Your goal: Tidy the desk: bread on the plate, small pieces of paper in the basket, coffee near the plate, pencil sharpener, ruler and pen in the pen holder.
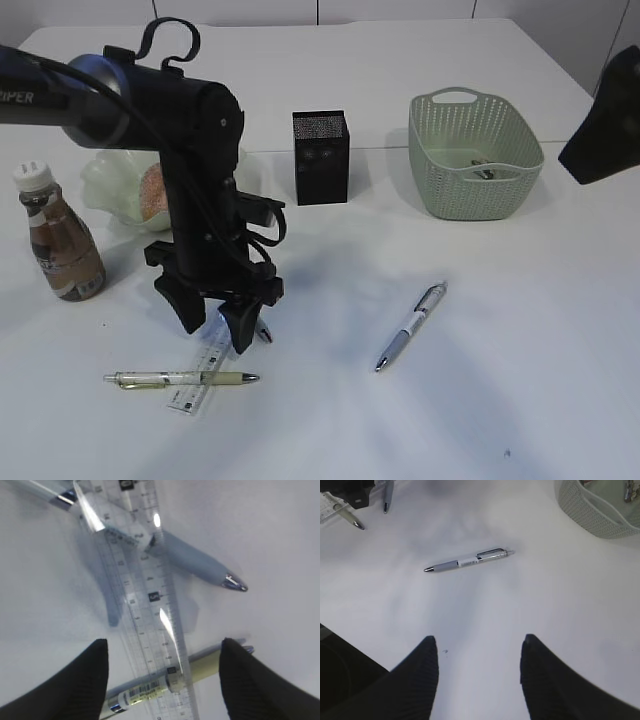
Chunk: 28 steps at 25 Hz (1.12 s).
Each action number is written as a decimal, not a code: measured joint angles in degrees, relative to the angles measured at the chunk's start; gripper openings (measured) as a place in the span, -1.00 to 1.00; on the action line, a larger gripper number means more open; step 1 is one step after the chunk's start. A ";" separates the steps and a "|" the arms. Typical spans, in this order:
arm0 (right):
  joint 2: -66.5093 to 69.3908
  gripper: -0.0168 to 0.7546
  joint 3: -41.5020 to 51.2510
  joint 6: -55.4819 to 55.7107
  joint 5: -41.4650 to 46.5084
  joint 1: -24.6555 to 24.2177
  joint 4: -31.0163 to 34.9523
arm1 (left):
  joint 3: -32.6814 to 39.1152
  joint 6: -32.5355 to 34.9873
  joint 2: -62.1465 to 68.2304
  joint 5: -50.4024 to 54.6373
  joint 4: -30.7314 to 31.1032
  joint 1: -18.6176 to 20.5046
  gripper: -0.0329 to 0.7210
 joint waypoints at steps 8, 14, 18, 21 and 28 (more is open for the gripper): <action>0.00 0.14 0.00 0.00 0.00 0.00 0.00 | 0.00 0.00 1.00 -0.49 0.00 0.00 0.39; 0.00 0.14 0.00 0.00 0.00 0.00 0.10 | -0.29 0.00 1.77 -0.61 0.00 0.00 0.38; 0.00 0.14 0.00 0.00 0.00 0.00 0.10 | -0.29 0.00 1.77 -1.02 0.00 0.00 0.38; 0.00 0.14 0.00 0.00 0.00 0.00 0.10 | -0.29 0.00 1.77 -1.73 0.00 0.00 0.38; 0.00 0.14 0.00 0.00 0.00 0.00 0.10 | -0.29 0.00 1.77 -2.41 0.00 0.00 0.30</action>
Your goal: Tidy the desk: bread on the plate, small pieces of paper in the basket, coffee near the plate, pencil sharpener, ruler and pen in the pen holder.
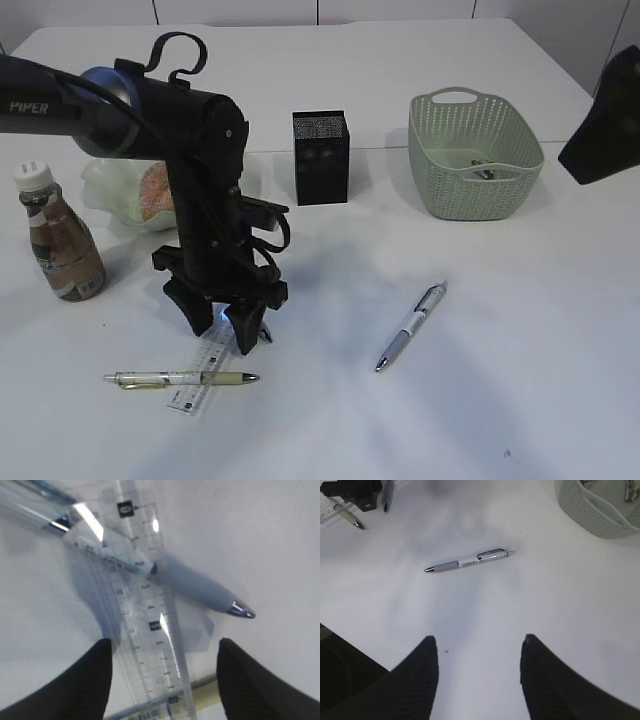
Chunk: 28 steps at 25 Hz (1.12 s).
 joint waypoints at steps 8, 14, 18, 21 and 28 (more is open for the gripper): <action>0.00 0.12 0.00 -0.09 0.00 0.00 0.00 | 0.00 0.39 0.00 -1.01 0.00 0.00 0.29; 0.00 0.11 0.00 -0.09 0.00 0.00 0.00 | 0.00 0.48 0.00 -1.22 0.00 0.00 0.26; 0.00 0.11 0.00 -0.09 0.00 0.00 0.00 | 0.00 0.48 0.00 -1.84 0.00 0.00 0.22; 0.00 0.11 0.00 -0.09 0.00 0.00 0.00 | 0.00 0.52 0.00 -2.18 0.00 0.00 0.21; 0.00 0.11 0.00 -0.09 0.00 0.00 0.00 | -0.27 0.61 0.89 -1.94 0.00 0.00 0.21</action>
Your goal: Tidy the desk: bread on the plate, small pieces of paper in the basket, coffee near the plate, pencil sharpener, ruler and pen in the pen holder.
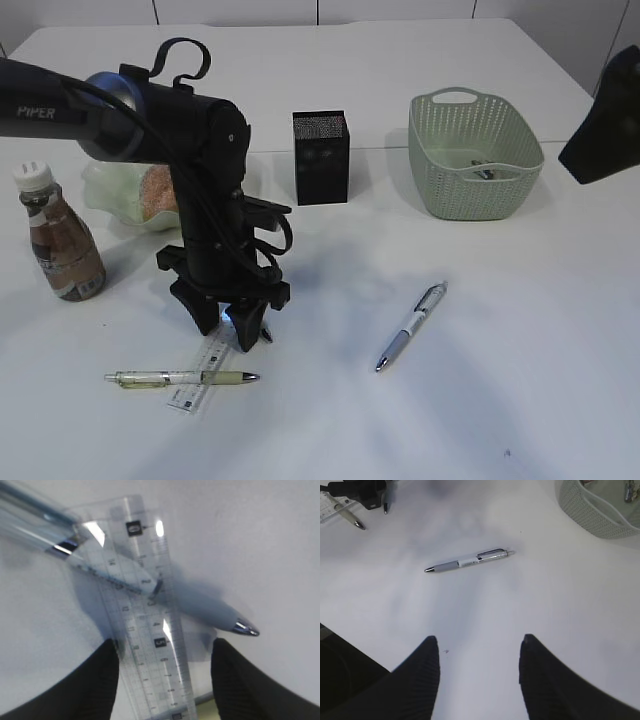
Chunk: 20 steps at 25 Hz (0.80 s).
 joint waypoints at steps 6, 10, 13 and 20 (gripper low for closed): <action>0.00 0.11 0.00 0.00 0.00 0.00 0.00 | 0.00 0.00 0.00 0.00 0.00 0.00 0.11; 0.00 0.11 0.00 0.00 0.00 0.00 0.00 | 0.00 0.00 0.00 -0.38 0.22 0.00 -0.20; 0.00 0.10 0.00 0.00 0.00 0.00 0.00 | 0.00 0.00 0.00 -0.50 0.47 0.00 -0.24; 0.00 0.10 0.00 0.00 0.00 0.00 0.00 | 0.00 0.00 0.00 -0.34 1.64 0.00 -0.26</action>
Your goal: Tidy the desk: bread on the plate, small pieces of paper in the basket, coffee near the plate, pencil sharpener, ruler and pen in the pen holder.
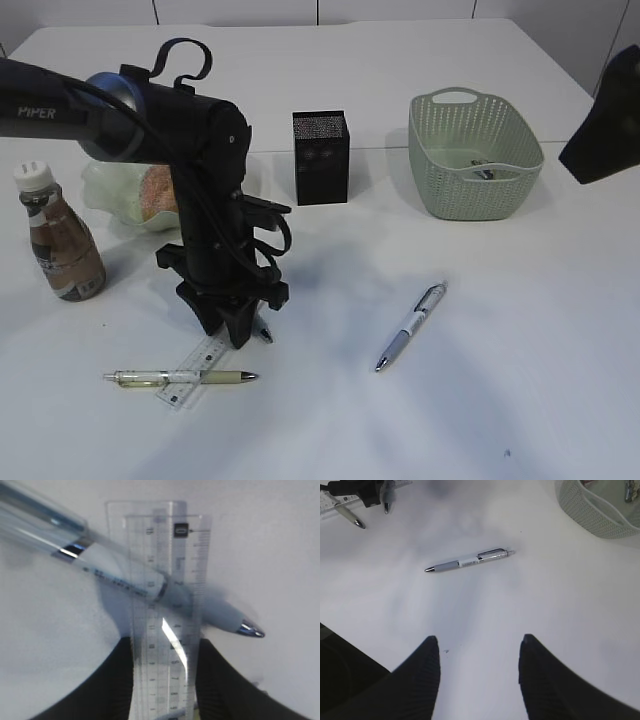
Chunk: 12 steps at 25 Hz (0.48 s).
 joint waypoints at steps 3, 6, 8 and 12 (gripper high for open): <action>0.00 0.10 0.00 0.00 0.00 0.00 0.00 | 0.00 0.00 0.00 1.01 0.00 0.00 -0.27; 0.00 0.10 0.00 0.00 0.00 0.00 0.00 | 0.00 0.00 0.00 2.42 0.36 0.00 -0.27; 0.00 0.10 0.00 0.00 0.00 0.00 0.00 | 0.00 0.00 0.00 3.08 0.48 0.00 -0.27; 0.00 0.10 0.00 -0.11 0.00 0.00 0.00 | -1.28 0.00 0.23 4.72 0.58 0.00 -0.27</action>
